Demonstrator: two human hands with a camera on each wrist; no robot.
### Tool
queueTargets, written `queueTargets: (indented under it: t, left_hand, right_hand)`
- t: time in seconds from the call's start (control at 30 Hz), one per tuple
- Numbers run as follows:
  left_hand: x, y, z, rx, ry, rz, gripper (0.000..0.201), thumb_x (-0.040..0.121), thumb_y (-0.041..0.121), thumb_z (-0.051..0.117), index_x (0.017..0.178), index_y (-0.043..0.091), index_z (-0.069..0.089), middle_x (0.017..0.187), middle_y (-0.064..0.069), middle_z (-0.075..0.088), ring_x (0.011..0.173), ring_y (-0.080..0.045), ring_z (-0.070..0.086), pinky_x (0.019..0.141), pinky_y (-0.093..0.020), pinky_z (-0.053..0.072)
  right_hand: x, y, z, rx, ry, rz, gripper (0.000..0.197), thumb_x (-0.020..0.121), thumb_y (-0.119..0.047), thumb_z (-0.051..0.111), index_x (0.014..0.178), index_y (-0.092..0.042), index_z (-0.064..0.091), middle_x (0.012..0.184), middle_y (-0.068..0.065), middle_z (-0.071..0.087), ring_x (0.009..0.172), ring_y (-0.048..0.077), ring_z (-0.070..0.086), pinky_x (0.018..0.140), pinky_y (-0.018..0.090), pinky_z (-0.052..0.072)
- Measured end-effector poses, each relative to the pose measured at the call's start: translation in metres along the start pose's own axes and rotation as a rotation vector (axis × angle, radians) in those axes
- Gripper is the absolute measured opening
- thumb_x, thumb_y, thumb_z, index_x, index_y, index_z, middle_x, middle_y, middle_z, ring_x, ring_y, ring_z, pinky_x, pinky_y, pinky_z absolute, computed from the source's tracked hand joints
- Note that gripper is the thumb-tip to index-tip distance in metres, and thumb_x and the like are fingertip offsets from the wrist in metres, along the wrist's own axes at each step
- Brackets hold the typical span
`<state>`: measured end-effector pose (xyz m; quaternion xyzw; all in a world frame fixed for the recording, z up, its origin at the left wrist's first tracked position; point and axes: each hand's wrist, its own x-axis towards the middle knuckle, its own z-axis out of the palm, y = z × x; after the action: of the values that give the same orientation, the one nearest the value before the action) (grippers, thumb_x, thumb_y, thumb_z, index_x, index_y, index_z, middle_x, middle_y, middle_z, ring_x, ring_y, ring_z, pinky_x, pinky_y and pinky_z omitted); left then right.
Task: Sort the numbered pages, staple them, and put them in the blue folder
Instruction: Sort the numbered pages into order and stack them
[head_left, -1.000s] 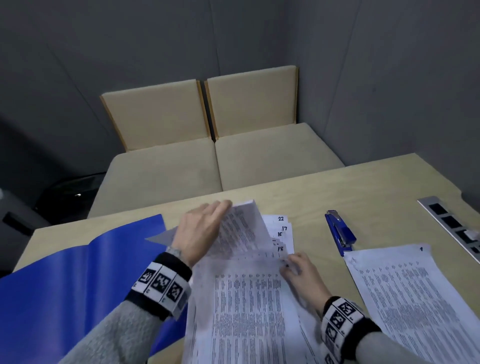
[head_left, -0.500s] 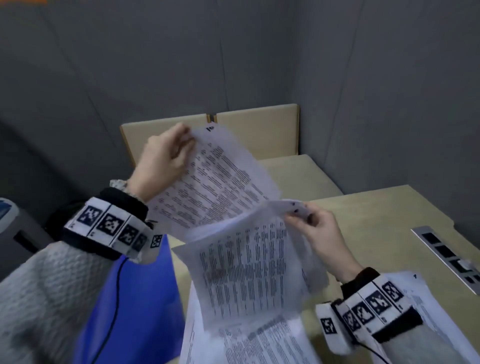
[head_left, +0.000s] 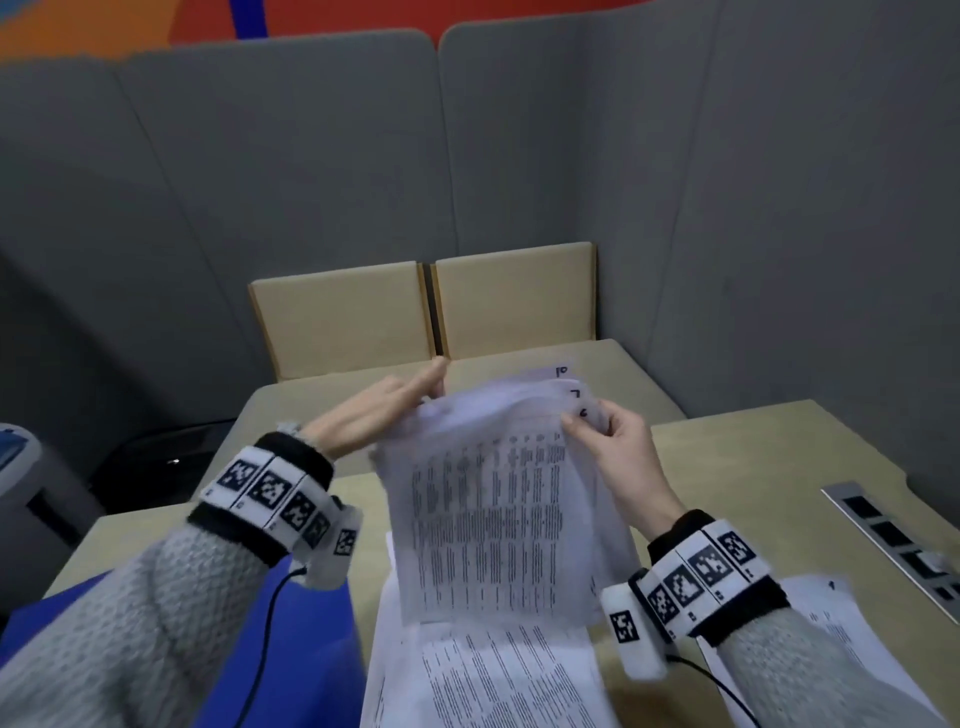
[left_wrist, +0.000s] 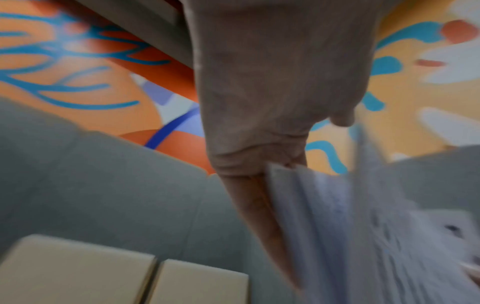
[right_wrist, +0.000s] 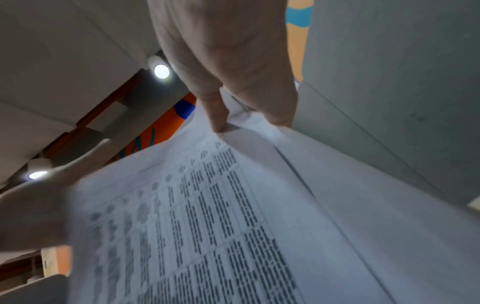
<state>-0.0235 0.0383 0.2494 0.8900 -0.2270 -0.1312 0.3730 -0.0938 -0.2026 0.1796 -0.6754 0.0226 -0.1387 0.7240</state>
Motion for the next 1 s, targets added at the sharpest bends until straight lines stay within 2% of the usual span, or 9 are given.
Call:
queueTargets:
  t: [0.1,0.17,0.23,0.3,0.4,0.47,0.6,0.77,1.0]
  left_hand:
    - [-0.015,-0.034,-0.004,-0.402,0.058,-0.060,0.086,0.055,0.081,0.062,0.113,0.018,0.056,0.087,-0.002,0.071,0.078,-0.020,0.069,0.074,-0.034,0.057]
    - [-0.017,-0.050,0.009,-0.591,0.196,-0.027,0.082,0.053,0.056,0.084,0.115,0.012,0.054,0.084,-0.001,0.072,0.079,-0.018,0.069,0.073,-0.031,0.056]
    - [-0.016,-0.052,0.033,-0.661,0.371,0.040,0.050,0.070,0.026,0.080,0.110,0.007,0.057,0.087,0.001,0.073,0.082,-0.015,0.069,0.073,-0.030,0.055]
    - [-0.015,-0.043,0.057,-0.693,0.536,0.083,0.020,0.086,0.009,0.063,0.105,0.014,0.059,0.095,0.001,0.071,0.086,-0.014,0.067,0.071,-0.027,0.055]
    - [-0.011,-0.037,0.090,-0.589,0.783,0.088,0.021,0.095,0.012,0.050,0.099,0.032,0.052,0.097,0.004,0.063,0.087,-0.010,0.062,0.072,-0.023,0.054]
    - [-0.009,-0.039,0.109,-0.450,0.898,0.058,0.011,0.096,0.013,0.048,0.097,0.024,0.047,0.091,0.004,0.058,0.080,-0.012,0.056,0.068,-0.023,0.047]
    - [-0.007,-0.058,0.147,-0.516,0.886,-0.065,0.014,0.097,0.009,0.046,0.105,0.016,0.037,0.093,0.008,0.055,0.081,-0.005,0.055,0.065,-0.008,0.043]
    - [-0.005,-0.102,0.176,-0.725,0.727,-0.269,0.022,0.095,0.010,0.048,0.113,0.013,0.037,0.107,-0.007,0.060,0.095,-0.020,0.061,0.082,-0.040,0.053]
    - [0.011,-0.125,0.169,-0.776,0.751,-0.242,0.012,0.098,0.013,0.042,0.099,0.022,0.049,0.103,-0.006,0.058,0.096,-0.024,0.057,0.081,-0.038,0.051]
  right_hand:
    - [0.008,0.009,-0.007,0.042,0.148,0.044,0.025,0.071,-0.043,0.076,0.073,-0.029,0.055,0.086,-0.009,0.060,0.094,0.019,0.061,0.091,0.036,0.046]
    - [0.012,0.020,-0.008,0.086,0.213,0.028,0.073,0.055,-0.062,0.079,0.105,-0.014,0.058,0.118,0.004,0.059,0.121,0.029,0.054,0.105,0.048,0.041]
    - [0.008,0.013,0.002,0.145,0.241,-0.012,0.079,0.062,-0.055,0.080,0.120,-0.007,0.056,0.126,0.012,0.060,0.120,0.030,0.056,0.103,0.051,0.044]
    - [0.001,0.001,0.012,0.164,0.263,-0.073,0.041,0.077,-0.031,0.076,0.110,-0.017,0.057,0.113,0.020,0.065,0.108,0.036,0.062,0.095,0.056,0.048]
    - [0.004,0.012,0.018,0.175,0.278,-0.070,0.036,0.085,-0.002,0.065,0.103,-0.028,0.047,0.105,0.018,0.066,0.098,0.032,0.066,0.092,0.052,0.051]
    - [0.005,0.025,0.019,0.210,0.249,-0.066,0.042,0.086,-0.001,0.064,0.113,-0.027,0.046,0.108,0.012,0.066,0.099,0.022,0.068,0.092,0.040,0.053]
    - [0.001,0.056,0.019,0.100,0.135,0.009,0.038,0.086,-0.001,0.063,0.117,-0.015,0.046,0.097,-0.013,0.060,0.078,-0.012,0.063,0.068,0.008,0.050]
    - [-0.008,0.105,0.014,0.049,0.207,0.176,0.035,0.080,-0.002,0.070,0.105,-0.021,0.054,0.104,0.003,0.061,0.095,0.020,0.059,0.072,0.020,0.049]
    - [0.020,0.088,0.021,0.215,0.235,0.176,0.020,0.078,-0.008,0.073,0.095,-0.015,0.063,0.109,0.011,0.068,0.105,0.024,0.063,0.094,0.038,0.049]
